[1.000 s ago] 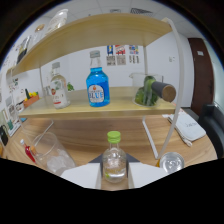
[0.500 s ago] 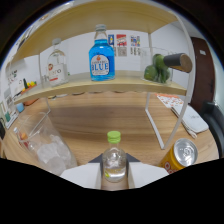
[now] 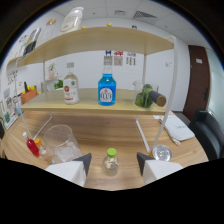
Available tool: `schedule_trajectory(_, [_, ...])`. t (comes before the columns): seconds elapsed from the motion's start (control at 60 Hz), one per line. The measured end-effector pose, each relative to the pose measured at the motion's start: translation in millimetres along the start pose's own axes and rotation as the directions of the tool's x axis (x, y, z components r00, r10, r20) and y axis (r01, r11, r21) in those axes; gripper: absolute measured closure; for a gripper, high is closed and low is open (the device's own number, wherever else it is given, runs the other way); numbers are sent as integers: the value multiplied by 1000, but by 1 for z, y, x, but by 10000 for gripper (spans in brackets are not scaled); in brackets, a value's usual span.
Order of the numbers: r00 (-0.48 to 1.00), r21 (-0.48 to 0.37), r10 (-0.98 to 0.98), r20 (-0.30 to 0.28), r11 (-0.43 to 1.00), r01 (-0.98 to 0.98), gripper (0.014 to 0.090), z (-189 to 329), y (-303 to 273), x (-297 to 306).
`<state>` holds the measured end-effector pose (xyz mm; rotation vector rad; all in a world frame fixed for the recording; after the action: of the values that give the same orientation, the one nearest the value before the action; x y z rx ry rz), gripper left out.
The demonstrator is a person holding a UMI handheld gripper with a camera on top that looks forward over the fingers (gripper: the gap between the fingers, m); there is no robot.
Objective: Make me a cup of Vodka Sunrise.
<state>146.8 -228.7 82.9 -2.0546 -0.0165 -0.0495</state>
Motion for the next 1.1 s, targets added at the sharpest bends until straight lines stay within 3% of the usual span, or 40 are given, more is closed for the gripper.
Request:
schedule_trajectory(0.283, [996,-40,9,-84,999,-13,183,-86,-27,-21])
schedule_trajectory(0.65, [999,-107,-36,-32,994,33,184,-141,-10,-95])
schedule_trajectory(1.1, [998,-114,-51,-27,992,48,182,-143,-17,-98])
